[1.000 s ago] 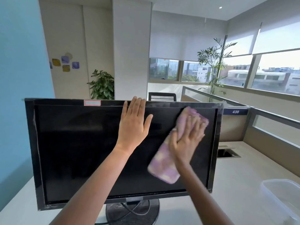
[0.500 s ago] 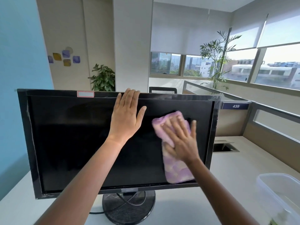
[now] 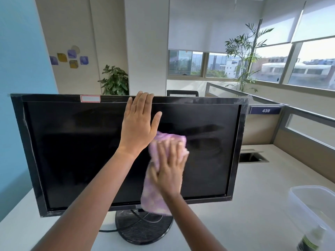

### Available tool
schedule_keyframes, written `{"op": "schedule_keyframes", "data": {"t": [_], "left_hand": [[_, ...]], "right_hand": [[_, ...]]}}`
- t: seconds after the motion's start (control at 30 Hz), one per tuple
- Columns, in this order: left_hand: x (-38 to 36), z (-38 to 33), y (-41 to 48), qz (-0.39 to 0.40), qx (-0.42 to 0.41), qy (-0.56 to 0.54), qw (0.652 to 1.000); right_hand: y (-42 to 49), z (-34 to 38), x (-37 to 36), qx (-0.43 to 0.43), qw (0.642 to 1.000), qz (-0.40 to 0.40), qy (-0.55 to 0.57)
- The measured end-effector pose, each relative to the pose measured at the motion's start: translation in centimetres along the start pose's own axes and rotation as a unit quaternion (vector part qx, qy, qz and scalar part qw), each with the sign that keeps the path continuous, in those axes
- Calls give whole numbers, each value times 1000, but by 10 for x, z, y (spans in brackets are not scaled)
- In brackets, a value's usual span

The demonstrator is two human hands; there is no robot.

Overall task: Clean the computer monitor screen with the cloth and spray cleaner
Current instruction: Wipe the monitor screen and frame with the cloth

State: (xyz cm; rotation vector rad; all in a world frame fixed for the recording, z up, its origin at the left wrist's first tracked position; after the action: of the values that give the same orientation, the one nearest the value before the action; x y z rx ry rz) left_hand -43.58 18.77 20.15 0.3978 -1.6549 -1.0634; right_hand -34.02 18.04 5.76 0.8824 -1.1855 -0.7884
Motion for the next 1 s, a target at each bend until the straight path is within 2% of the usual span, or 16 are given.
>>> {"op": "schedule_keyframes", "data": {"t": [0.1,0.17,0.27,0.37,0.47,0.57,0.67,0.73,0.83,0.93,1.0], "left_hand": [[3,1,-1,-3,-9,8,1000],[3,4,-1,6,-18,14,1000],[4,8,1,19,-34,22,999],[5,13,1,27,-42,28,998],[7,19,1,32,-49,35,998],[10,21,1,30,-48,34,998],[10,20,1,18,-31,11,999],[10,18,1,11,-20,-10,1000],[9,14,1,6,-19,-33,999],[8,17,1,6,-18,-36,999],[8,19,0,8,-23,-32,999]], "right_hand": [[-11,2,-10,185,980,51,-43],[-7,-19,-7,270,959,59,-61],[9,-62,9,295,949,49,-102],[22,-99,32,192,972,6,-133],[28,-124,54,12,991,-22,-134],[41,-122,64,-188,981,-45,-25],[60,-84,57,-258,958,-93,79],[67,-49,45,-219,968,-76,93],[62,6,20,-59,998,-23,24],[50,40,0,92,996,17,-10],[51,37,-1,171,984,32,-28]]}}
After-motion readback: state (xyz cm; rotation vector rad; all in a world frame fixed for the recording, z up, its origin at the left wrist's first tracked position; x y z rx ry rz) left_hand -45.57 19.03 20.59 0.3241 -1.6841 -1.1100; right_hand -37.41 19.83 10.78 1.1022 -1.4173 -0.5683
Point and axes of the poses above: each hand's wrist, its own y-axis towards the middle knuckle, its own x-axis out of the back of the hand, z = x × y, the point moved 1 cm from there along y, towards the middle knuckle, and after that the axes turned 5 degrees about y, right-handed, at the moved point
